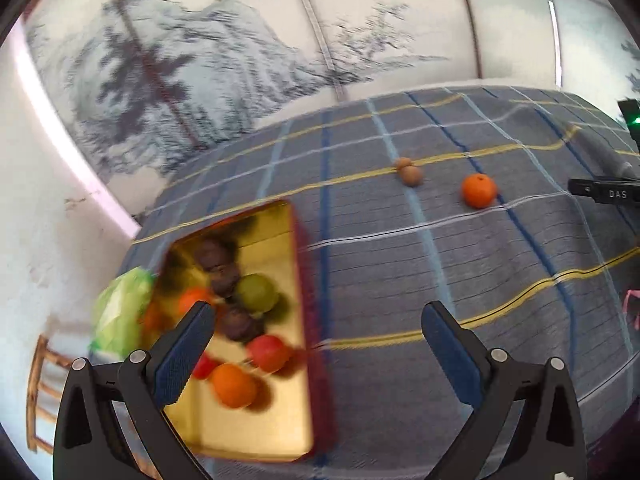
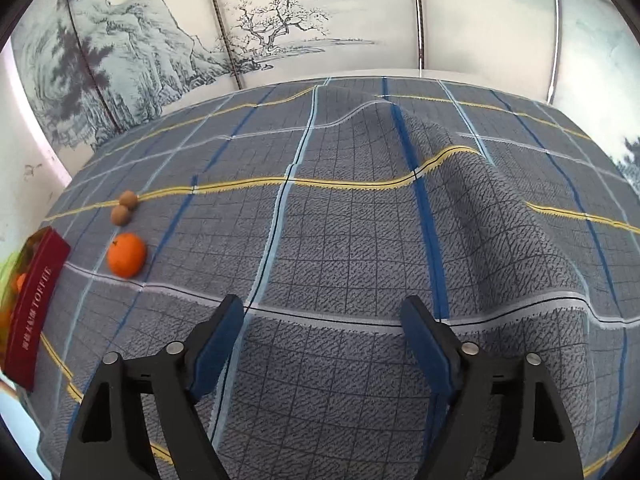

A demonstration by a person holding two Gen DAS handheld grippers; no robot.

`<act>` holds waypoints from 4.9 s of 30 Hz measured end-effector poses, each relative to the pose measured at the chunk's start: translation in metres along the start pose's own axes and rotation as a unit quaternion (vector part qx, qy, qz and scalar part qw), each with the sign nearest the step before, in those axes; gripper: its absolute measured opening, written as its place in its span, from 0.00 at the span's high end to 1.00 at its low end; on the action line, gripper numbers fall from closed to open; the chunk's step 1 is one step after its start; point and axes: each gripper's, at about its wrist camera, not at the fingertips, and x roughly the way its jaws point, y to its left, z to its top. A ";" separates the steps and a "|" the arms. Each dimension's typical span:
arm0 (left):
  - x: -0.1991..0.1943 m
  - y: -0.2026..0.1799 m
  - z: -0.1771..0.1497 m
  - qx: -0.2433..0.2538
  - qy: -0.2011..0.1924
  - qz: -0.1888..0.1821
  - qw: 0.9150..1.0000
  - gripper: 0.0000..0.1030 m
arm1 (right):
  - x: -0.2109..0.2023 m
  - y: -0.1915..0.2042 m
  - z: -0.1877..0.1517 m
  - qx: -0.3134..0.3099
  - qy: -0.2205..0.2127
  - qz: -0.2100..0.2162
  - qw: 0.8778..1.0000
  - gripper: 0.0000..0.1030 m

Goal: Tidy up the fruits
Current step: 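Move the left tool to the two small brown nuts and grasp them, then carry the nuts into the tin with the left tool while the right tool grasps an orange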

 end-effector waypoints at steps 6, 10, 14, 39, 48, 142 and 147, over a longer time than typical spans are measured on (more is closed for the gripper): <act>0.030 -0.027 0.036 0.011 0.020 -0.055 0.998 0.01 | 0.000 0.004 0.001 -0.001 0.002 0.012 1.000 0.10; 0.052 -0.033 0.067 0.009 0.022 -0.069 0.997 0.01 | -0.002 0.001 0.000 0.004 0.000 0.023 1.000 0.08; 0.089 -0.032 0.097 -0.021 0.047 -0.085 0.995 0.02 | -0.002 0.002 -0.001 0.004 0.001 0.025 1.000 0.06; 0.148 -0.045 0.110 -0.115 0.098 -0.120 0.981 0.78 | -0.002 -0.003 -0.001 0.016 -0.003 0.055 0.998 0.01; 0.092 -0.041 0.072 -0.132 0.101 -0.152 0.974 0.78 | -0.004 0.006 0.000 -0.007 -0.003 0.084 0.996 0.04; -0.030 0.146 -0.089 -0.233 0.011 -0.024 0.972 0.78 | 0.041 0.147 0.007 -0.211 0.019 0.086 0.974 0.61; -0.023 0.150 -0.092 -0.237 0.014 -0.021 0.971 0.78 | 0.041 0.147 0.007 -0.211 0.019 0.086 0.974 0.61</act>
